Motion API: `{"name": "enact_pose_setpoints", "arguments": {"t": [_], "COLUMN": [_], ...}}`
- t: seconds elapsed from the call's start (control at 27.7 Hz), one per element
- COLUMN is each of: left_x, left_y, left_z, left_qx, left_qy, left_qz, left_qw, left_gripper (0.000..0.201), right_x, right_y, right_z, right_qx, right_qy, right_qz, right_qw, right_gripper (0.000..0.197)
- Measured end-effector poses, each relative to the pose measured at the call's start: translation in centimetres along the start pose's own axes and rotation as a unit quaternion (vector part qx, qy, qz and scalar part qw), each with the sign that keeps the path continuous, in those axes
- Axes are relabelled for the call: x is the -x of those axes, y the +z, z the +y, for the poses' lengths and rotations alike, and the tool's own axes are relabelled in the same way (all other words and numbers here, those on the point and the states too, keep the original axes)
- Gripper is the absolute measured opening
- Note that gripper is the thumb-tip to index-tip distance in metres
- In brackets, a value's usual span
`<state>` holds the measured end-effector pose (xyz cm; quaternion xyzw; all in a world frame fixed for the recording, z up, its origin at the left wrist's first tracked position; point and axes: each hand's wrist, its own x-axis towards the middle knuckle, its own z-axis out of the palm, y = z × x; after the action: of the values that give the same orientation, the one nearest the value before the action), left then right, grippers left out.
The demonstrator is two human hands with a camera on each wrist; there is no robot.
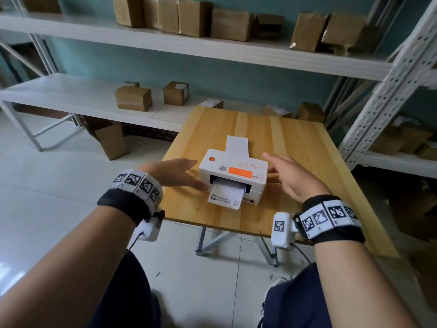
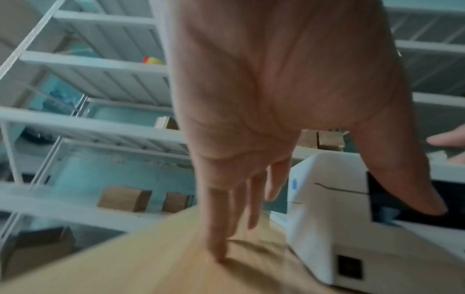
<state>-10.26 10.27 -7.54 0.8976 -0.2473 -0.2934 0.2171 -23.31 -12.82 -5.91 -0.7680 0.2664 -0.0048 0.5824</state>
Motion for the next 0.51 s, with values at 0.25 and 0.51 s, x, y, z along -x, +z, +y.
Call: {"name": "enact_pose_setpoints", "arguments": {"t": [0.25,0.51], "left_x": [-0.2,-1.1], "left_y": [0.9,0.5], "left_z": [1.2,0.1], "left_qx": [0.197,0.151], "left_qy": [0.120,0.153], "left_qz": [0.046,0.053], "left_qw": [0.972,0.975], "left_gripper": [0.108,0.084], "right_x": [0.0,-1.2], "right_y": [-0.9,-1.4], "right_z": [1.3,1.1], "right_qx": [0.067,0.099], "right_qy": [-0.042,-0.056], "right_qz": [-0.055,-0.074], "right_qw": [0.995,0.991], "right_gripper": [0.092,0.120]}}
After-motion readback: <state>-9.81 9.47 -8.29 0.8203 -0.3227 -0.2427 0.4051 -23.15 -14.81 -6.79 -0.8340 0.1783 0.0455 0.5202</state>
